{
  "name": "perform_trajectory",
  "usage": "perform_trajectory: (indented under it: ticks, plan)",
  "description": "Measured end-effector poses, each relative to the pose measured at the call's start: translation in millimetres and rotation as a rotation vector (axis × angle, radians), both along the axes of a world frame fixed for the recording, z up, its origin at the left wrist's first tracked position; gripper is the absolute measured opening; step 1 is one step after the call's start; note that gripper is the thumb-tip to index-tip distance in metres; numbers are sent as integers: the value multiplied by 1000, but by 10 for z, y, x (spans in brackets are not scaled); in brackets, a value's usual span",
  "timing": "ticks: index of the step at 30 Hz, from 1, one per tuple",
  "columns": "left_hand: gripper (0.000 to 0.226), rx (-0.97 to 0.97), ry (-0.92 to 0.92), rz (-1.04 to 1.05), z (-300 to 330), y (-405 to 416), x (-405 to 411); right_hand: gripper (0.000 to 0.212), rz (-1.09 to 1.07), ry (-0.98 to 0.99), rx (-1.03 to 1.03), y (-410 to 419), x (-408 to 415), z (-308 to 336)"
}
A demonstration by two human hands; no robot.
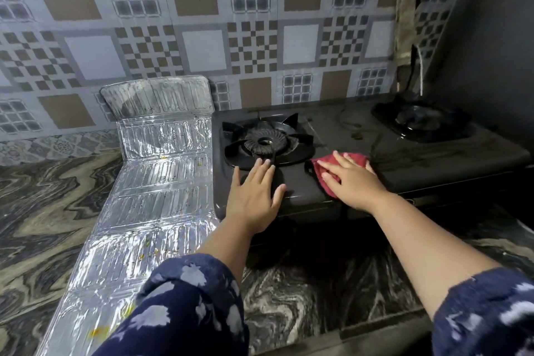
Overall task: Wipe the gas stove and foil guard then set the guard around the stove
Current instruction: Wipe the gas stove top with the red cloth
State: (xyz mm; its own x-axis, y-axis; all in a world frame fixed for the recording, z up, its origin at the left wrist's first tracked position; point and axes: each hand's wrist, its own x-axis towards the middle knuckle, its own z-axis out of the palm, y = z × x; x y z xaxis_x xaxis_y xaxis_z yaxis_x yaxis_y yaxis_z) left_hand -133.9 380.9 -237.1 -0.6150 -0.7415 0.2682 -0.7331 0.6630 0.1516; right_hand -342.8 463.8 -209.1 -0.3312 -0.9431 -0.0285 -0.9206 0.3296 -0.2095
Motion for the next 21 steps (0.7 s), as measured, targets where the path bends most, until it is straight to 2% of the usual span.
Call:
perform_trajectory:
  ticks: [5,13,21]
  plan:
    - [60,-19,-35,17,-1,-6,-25,48,-56,42,48,-221,181,18]
    - [60,-10,-23,19,-7,22,-39,43,59,-17,-54,-101,227,-33]
    - [75,25,-32,-12,11,40,-28,49,47,-16,-55,-115,215,-44]
